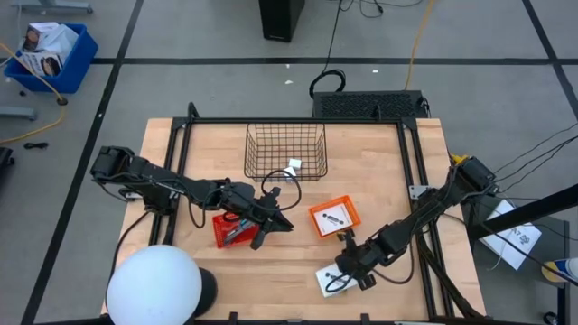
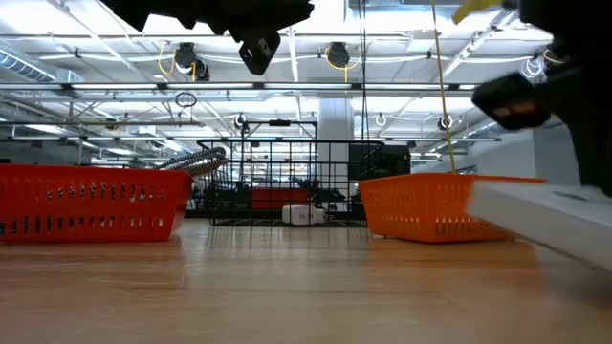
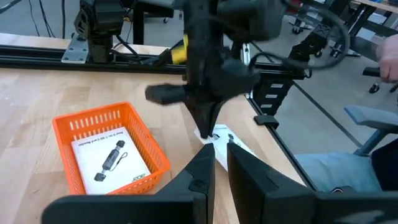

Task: Pick and place items into bin
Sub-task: Put the card reader box into the orange basket

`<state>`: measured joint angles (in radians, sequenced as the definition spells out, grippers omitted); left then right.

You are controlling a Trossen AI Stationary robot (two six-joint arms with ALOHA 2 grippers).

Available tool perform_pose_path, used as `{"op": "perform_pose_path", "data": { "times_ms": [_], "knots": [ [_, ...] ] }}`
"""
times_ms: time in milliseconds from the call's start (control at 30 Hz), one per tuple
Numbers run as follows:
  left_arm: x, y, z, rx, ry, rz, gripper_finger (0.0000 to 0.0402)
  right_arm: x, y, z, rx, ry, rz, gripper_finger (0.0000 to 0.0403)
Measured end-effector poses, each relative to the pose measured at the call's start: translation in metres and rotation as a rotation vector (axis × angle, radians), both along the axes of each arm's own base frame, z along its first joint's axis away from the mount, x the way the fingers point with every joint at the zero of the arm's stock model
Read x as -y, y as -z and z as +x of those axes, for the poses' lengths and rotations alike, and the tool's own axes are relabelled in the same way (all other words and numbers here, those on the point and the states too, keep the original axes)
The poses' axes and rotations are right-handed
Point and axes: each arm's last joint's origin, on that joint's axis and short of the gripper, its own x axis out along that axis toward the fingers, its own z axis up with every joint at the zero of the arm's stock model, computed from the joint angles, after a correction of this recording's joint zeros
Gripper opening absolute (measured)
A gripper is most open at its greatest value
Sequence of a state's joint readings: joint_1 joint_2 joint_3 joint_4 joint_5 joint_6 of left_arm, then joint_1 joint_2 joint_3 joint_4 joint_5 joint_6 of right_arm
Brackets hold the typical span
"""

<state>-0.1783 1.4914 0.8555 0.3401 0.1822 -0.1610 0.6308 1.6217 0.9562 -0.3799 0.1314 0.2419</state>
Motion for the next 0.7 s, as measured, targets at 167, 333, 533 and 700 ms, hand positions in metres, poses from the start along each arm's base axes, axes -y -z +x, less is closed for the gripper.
{"op": "perform_pose_path", "data": {
  "times_ms": [167,333,533,700],
  "knots": [
    [0.000,0.000,0.000,0.000,0.000,0.000,0.0047,0.006,-0.023,-0.008,0.055,0.014,0.005,0.0002],
    [0.000,0.000,0.000,0.000,0.000,0.000,0.0047,0.015,-0.043,-0.017,0.103,0.038,-0.009,0.0002],
    [0.000,0.000,0.000,0.000,-0.001,-0.002,0.0047,0.035,-0.066,-0.033,0.163,0.113,-0.123,0.0002],
    [0.000,0.000,0.000,-0.003,-0.003,-0.009,0.0047,0.047,-0.083,-0.038,0.285,0.107,-0.246,0.0001]
  ]
}}
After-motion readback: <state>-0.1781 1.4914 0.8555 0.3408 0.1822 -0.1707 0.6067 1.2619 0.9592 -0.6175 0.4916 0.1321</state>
